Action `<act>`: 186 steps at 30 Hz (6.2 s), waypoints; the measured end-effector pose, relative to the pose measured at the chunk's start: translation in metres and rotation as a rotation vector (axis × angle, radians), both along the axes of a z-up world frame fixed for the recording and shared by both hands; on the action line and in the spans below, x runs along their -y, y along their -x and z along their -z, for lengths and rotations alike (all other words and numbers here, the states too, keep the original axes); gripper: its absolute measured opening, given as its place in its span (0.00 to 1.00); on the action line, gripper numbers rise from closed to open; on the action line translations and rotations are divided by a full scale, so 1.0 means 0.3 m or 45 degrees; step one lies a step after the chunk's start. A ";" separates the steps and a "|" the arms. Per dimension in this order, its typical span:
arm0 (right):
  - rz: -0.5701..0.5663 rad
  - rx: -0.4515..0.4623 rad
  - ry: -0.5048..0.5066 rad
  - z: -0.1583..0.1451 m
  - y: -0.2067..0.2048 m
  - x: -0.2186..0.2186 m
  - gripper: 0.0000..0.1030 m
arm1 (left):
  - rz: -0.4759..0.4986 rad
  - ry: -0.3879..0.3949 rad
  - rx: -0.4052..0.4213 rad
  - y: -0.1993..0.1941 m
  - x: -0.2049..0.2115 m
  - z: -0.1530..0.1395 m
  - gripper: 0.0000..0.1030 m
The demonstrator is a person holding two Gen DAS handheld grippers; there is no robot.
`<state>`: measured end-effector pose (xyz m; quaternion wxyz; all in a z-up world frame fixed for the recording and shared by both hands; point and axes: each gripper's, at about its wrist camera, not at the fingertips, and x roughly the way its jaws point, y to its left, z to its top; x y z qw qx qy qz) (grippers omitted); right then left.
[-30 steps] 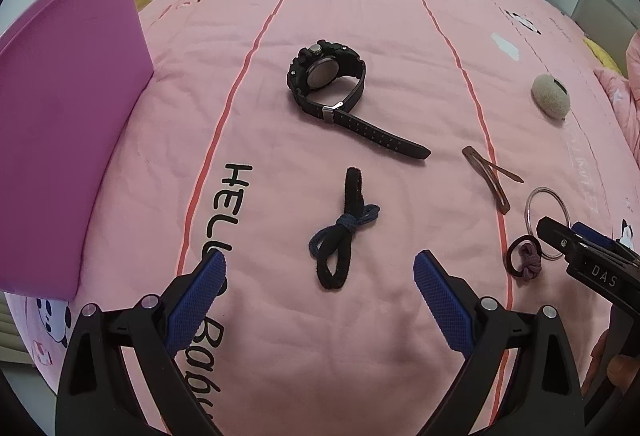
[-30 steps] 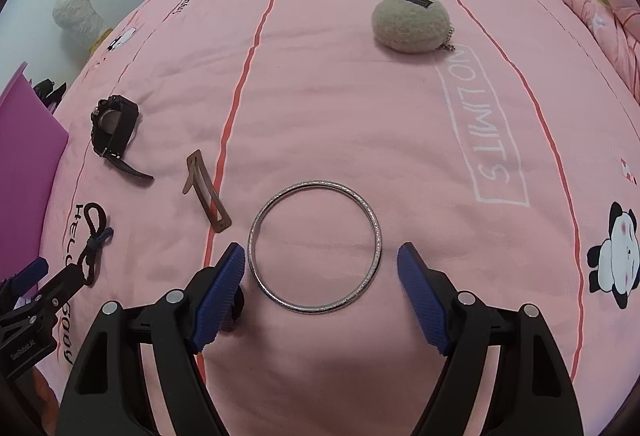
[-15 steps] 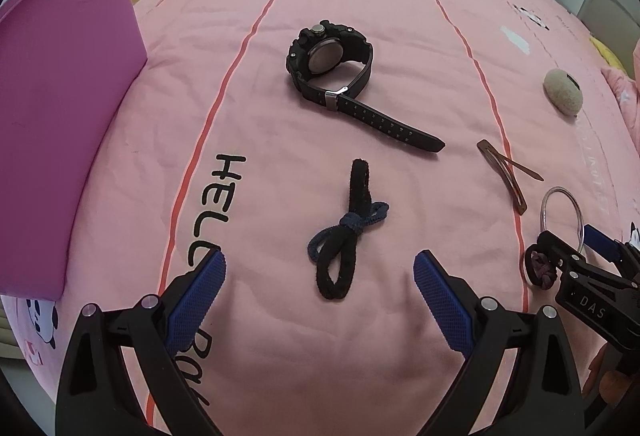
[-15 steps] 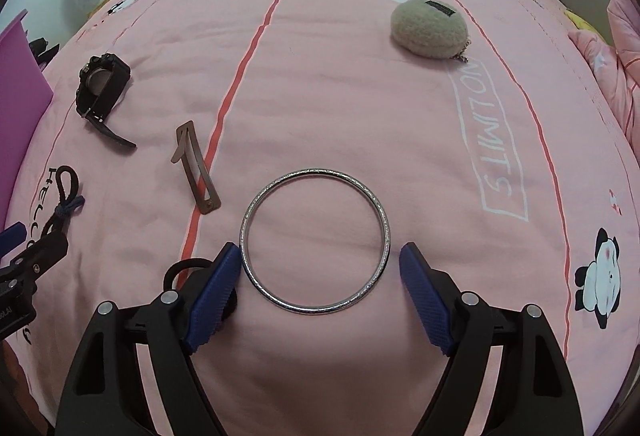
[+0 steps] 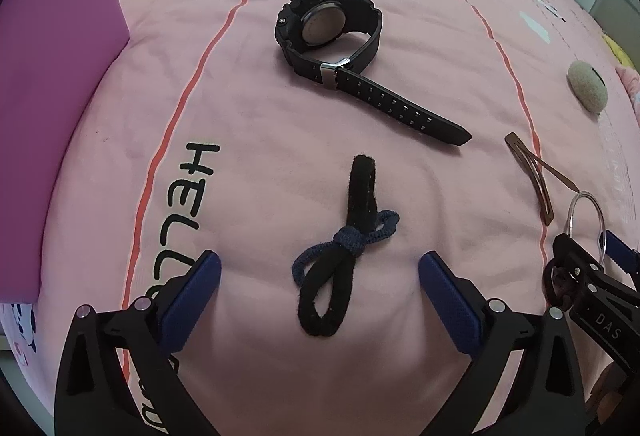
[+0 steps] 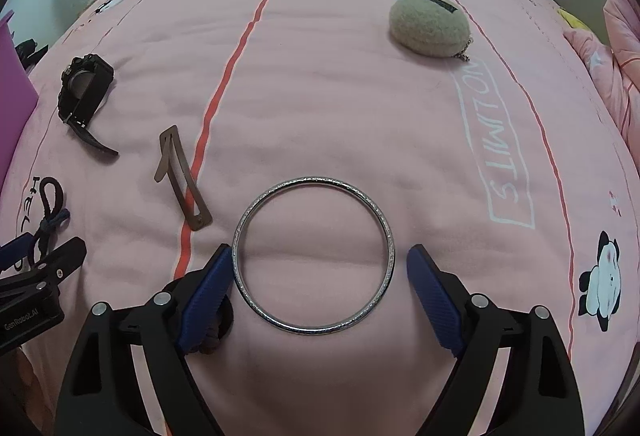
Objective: Organize jewelry
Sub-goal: 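Grasp the silver bangle with the right tool while the left tool grasps the black hair tie, then carry the bangle with the right tool while the left tool carries the hair tie to the tub, then open both tools to drop the bangle and hair tie into the tub, then move both tools back over the watch and coin purse on the bedspread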
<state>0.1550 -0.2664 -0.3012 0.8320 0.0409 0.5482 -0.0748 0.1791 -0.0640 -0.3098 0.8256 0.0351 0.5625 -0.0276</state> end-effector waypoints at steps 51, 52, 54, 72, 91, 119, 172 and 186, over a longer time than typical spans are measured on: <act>-0.131 0.438 -0.195 -0.626 0.575 -0.209 0.69 | 0.076 0.142 0.303 0.483 -0.333 -0.619 0.06; -0.158 0.455 -0.200 -0.655 0.568 -0.239 0.69 | 0.063 0.143 0.316 0.488 -0.358 -0.643 0.07; -0.211 0.481 -0.215 -0.702 0.551 -0.298 0.69 | 0.036 0.145 0.336 0.491 -0.409 -0.688 0.07; -0.667 0.606 -0.389 -0.970 0.233 -0.935 0.69 | -0.251 -0.016 0.535 0.376 -0.895 -0.968 0.07; -0.823 0.371 -0.325 -0.826 -0.136 -1.334 0.69 | -0.450 -0.033 0.376 0.140 -1.165 -0.829 0.07; -0.765 0.316 -0.283 -0.791 -0.165 -1.312 0.70 | -0.522 -0.026 0.306 0.134 -1.204 -0.785 0.77; -0.241 0.328 -0.327 -0.662 0.488 -0.428 0.70 | 0.070 0.093 0.344 0.480 -0.404 -0.755 0.81; -0.001 0.299 -0.294 -0.493 0.463 -0.110 0.70 | 0.101 0.089 0.247 0.312 -0.225 -0.576 0.81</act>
